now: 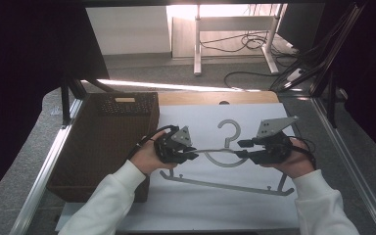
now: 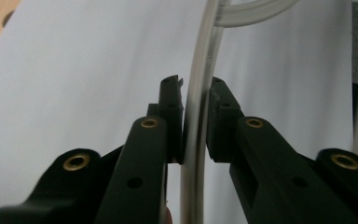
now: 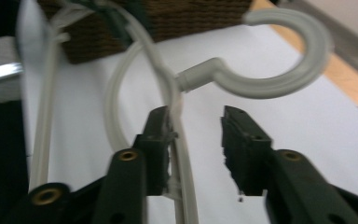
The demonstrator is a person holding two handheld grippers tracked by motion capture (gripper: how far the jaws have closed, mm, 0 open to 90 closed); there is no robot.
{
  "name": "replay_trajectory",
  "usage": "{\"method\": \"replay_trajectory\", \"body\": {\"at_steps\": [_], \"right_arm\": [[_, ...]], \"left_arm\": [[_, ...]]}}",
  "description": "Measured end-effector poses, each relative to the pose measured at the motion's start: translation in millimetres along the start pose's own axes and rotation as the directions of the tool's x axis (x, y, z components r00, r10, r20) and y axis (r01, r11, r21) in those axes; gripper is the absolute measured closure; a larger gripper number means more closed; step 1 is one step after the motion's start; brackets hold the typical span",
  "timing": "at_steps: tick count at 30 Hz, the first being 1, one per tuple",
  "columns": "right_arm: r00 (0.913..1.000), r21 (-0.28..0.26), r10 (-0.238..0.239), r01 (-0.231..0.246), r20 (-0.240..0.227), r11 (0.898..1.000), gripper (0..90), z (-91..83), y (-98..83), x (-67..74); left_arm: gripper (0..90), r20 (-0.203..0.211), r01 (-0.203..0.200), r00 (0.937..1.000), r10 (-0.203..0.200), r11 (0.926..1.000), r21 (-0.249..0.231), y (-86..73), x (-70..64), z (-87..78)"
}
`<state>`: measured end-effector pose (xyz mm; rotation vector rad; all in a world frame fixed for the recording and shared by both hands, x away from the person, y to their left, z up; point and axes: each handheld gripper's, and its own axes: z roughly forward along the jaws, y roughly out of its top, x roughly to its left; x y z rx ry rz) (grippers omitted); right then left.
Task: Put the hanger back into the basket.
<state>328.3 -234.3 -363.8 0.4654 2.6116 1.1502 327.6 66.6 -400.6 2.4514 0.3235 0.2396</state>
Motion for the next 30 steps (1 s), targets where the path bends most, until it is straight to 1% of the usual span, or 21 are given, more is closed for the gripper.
{"method": "replay_trajectory", "body": {"at_steps": [1,2,3,4,5,6,7,9,10,11,13,15,18,21,25,30], "right_arm": [[1.0,0.0,0.0,0.0,0.0,1.0,55.3,0.0,0.0,0.0],[0.9995,-0.018,0.004,-0.003,0.03,1.0,50.5,-2.2,0.7,-0.8],[0.9995,-0.018,0.004,-0.003,0.03,1.0,50.5,-2.2,0.7,-0.8],[0.9991,-0.025,0.004,-0.003,0.041,1.0,49.4,-3.5,1.1,-1.2],[0.9987,-0.032,0.01,-0.008,0.05,0.999,48.1,-4.5,1.3,-1.4],[0.9976,-0.036,0.014,-0.011,0.068,0.999,45.6,-6.0,1.5,-1.7],[0.9969,-0.039,0.015,-0.012,0.078,0.999,44.3,-6.6,1.6,-1.6],[0.9936,-0.06,0.02,-0.014,0.111,0.998,42.5,-9.6,1.6,-0.8],[0.9906,-0.092,0.034,-0.022,0.132,0.995,42.0,-13.4,1.4,0.7],[0.9906,-0.092,0.034,-0.022,0.132,0.995,42.0,-13.4,1.4,0.7],[0.9864,-0.123,0.045,-0.025,0.158,0.992,42.0,-17.5,0.7,2.3],[0.9835,-0.147,0.055,-0.03,0.172,0.989,42.0,-21.6,-1.3,4.3],[0.9803,-0.17,0.076,-0.045,0.182,0.985,42.0,-27.4,-7.4,6.6],[0.9776,-0.191,0.103,-0.067,0.184,0.979,42.0,-32.3,-17.2,8.6],[0.9744,-0.198,0.134,-0.097,0.181,0.975,42.0,-35.7,-32.1,11.4],[0.9696,-0.196,0.171,-0.136,0.175,0.971,41.9,-35.5,-50.0,13.6]], "left_arm": [[81.4,-0.002,0.012,0.9999,-0.012,0.9999,-0.002,0.6,-1.0,0.7],[81.6,-0.009,0.042,0.9991,-0.042,0.9987,-0.03,0.7,-0.8,-0.3],[81.6,-0.007,0.052,0.9986,-0.052,0.9974,-0.051,0.8,0.9,-3.1],[81.8,-0.006,0.057,0.9983,-0.057,0.9963,-0.065,0.8,1.4,-5.6],[81.8,-0.018,0.051,0.9985,-0.052,0.9977,-0.044,1.4,1.2,-6.2],[81.8,-0.019,0.045,0.9987,-0.046,0.9979,-0.046,1.1,1.1,-6.2],[81.8,-0.007,0.055,0.9984,-0.055,0.9971,-0.053,0.5,1.4,-6.7],[81.8,-0.015,0.054,0.9984,-0.055,0.9974,-0.048,0.5,0.7,-6.8],[81.9,-0.015,0.061,0.998,-0.062,0.9967,-0.054,0.5,-0.1,-7.1],[81.9,-0.02,0.061,0.9979,-0.062,0.9965,-0.057,0.9,-0.6,-7.7],[81.9,-0.033,0.06,0.9975,-0.062,0.9959,-0.068,1.7,-1.8,-9.2],[81.9,-0.033,0.066,0.9971,-0.068,0.9945,-0.081,1.6,-2.4,-12.2],[81.9,-0.039,0.073,0.9963,-0.077,0.9915,-0.108,0.5,-2.6,-18.9],[81.9,-0.058,0.077,0.9947,-0.085,0.9884,-0.131,-1.1,-2.5,-26.2],[81.9,-0.073,0.093,0.9917,-0.106,0.982,-0.164,-3.9,-2.1,-35.4],[81.9,-0.089,0.109,0.9878,-0.128,0.9759,-0.189,-8.4,-1.2,-46.8]]}}
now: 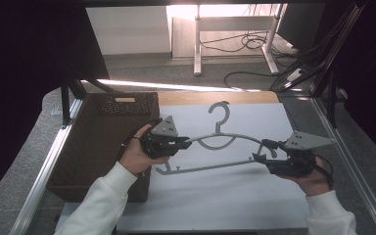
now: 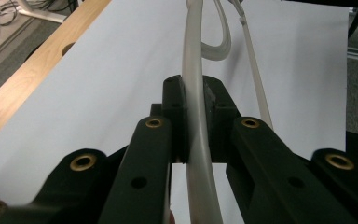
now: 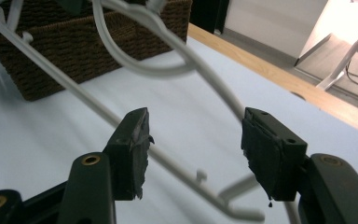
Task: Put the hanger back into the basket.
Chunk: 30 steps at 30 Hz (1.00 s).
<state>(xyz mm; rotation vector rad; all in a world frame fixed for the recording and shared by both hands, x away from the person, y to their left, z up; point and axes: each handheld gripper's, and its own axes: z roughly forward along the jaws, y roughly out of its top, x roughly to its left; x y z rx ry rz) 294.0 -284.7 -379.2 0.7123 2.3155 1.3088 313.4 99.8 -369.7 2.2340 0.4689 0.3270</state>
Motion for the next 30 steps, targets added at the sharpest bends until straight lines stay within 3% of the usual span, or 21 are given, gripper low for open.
{"method": "replay_trajectory", "body": {"at_steps": [8,18,30], "right_arm": [[0.9984,0.001,0.056,-0.056,-0.008,0.998,41.7,0.0,-18.3,-4.4],[0.9932,0.024,0.112,-0.113,0.032,0.993,37.4,4.4,-26.2,-7.5],[0.9929,0.065,0.118,-0.118,0.013,0.991,33.4,9.6,-30.7,-6.8]], "left_arm": [[81.9,-0.029,0.031,0.9991,-0.032,0.9986,-0.044,-3.6,5.5,-19.5],[81.9,-0.069,0.049,0.9961,-0.055,0.9954,-0.083,-10.7,10.8,-46.2],[81.9,-0.11,0.103,0.9869,-0.118,0.9858,-0.132,-29.9,20.5,-75.3]]}}
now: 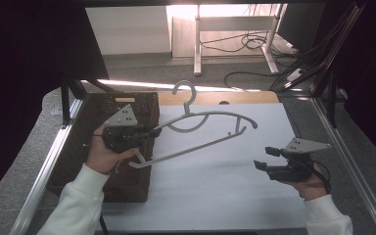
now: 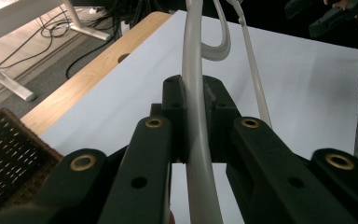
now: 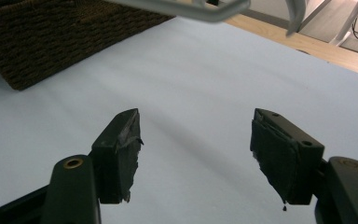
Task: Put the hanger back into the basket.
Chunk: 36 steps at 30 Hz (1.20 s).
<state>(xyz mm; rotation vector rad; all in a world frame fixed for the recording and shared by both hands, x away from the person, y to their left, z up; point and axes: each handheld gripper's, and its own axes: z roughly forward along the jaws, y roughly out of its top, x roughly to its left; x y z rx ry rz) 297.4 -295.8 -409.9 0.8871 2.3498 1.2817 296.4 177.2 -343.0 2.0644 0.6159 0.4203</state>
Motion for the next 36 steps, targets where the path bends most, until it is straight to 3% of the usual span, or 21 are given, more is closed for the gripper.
{"method": "replay_trajectory", "body": {"at_steps": [11,25,36], "right_arm": [[0.9999,0.029,0.007,-0.006,-0.011,1.0,32.3,4.3,-2.9,-0.4],[0.9999,0.046,0.01,-0.01,0.0,0.999,32.3,7.1,-5.8,-2.0],[0.9998,0.049,0.018,-0.018,0.006,0.999,31.8,8.1,-6.4,-2.2]], "left_arm": [[81.9,-0.037,0.046,0.9982,-0.047,0.998,-0.043,-21.1,13.2,-25.7],[81.8,-0.084,0.087,0.9921,-0.093,0.9942,-0.063,-45.3,27.2,-54.8],[81.9,-0.151,0.128,0.9787,-0.139,0.9885,-0.08,-65.8,38.1,-84.1]]}}
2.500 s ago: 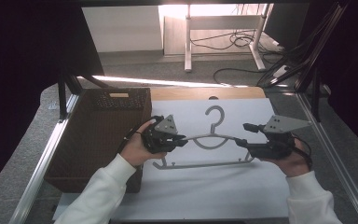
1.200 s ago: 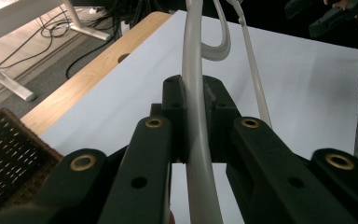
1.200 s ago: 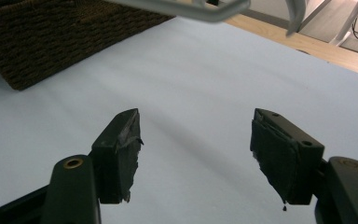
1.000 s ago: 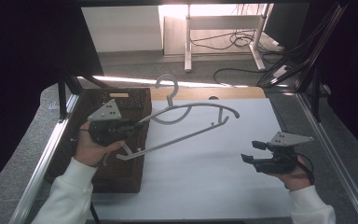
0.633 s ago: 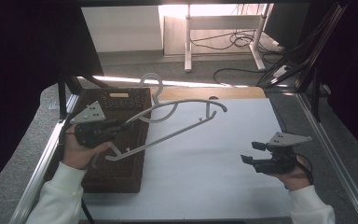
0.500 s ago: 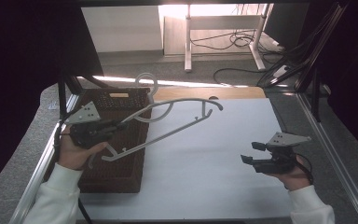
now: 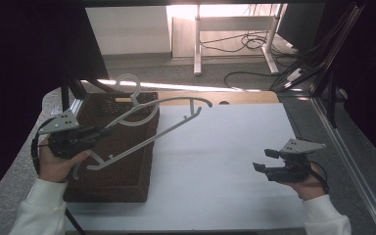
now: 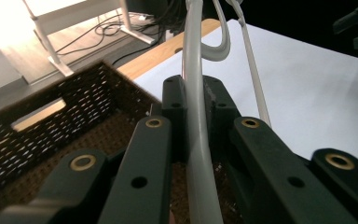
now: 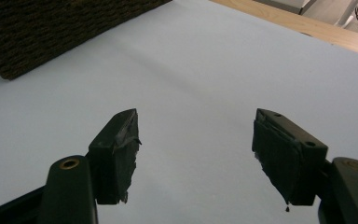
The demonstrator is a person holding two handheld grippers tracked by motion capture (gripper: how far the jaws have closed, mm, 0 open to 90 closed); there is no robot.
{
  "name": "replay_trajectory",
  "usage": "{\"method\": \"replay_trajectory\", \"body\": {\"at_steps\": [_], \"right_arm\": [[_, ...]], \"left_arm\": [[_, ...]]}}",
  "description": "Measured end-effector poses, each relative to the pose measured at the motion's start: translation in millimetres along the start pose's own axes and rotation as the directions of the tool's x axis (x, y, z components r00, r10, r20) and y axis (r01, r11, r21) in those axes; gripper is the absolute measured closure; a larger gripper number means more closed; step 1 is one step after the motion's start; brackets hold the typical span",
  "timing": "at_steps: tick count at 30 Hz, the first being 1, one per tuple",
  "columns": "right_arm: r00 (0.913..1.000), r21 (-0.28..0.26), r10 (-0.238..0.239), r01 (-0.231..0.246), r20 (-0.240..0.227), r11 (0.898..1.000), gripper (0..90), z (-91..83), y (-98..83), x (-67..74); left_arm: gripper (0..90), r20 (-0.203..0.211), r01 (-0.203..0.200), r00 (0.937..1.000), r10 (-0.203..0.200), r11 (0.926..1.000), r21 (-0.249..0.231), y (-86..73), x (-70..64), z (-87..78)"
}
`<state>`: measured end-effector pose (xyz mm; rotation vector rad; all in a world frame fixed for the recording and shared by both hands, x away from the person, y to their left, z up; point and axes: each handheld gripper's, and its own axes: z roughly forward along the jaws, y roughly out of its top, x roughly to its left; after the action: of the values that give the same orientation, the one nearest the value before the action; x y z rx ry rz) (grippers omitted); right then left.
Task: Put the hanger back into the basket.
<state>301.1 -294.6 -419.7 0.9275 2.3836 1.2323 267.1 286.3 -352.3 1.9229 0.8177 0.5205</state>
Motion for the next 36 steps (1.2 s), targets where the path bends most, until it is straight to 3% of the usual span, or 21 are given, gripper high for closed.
{"method": "replay_trajectory", "body": {"at_steps": [10,16,24,36], "right_arm": [[0.9998,0.0,0.009,-0.009,0.017,1.0,31.7,0.6,-0.6,-0.4],[0.9995,-0.002,0.017,-0.017,0.026,1.0,31.7,0.5,-1.1,-0.6],[0.9996,0.004,0.015,-0.015,0.023,1.0,31.7,2.7,-1.9,-0.4],[0.9998,0.008,0.015,-0.015,0.016,1.0,31.3,3.8,-3.1,-1.1]], "left_arm": [[81.9,-0.058,0.06,0.9964,-0.061,0.9977,-0.032,-22.3,16.0,-25.2],[81.9,-0.108,0.096,0.989,-0.102,0.9939,-0.055,-36.8,26.4,-40.7],[81.9,-0.172,0.149,0.9723,-0.158,0.9869,-0.062,-58.1,42.6,-51.7],[81.9,-0.257,0.205,0.9441,-0.207,0.9782,-0.034,-76.3,58.1,-44.1]]}}
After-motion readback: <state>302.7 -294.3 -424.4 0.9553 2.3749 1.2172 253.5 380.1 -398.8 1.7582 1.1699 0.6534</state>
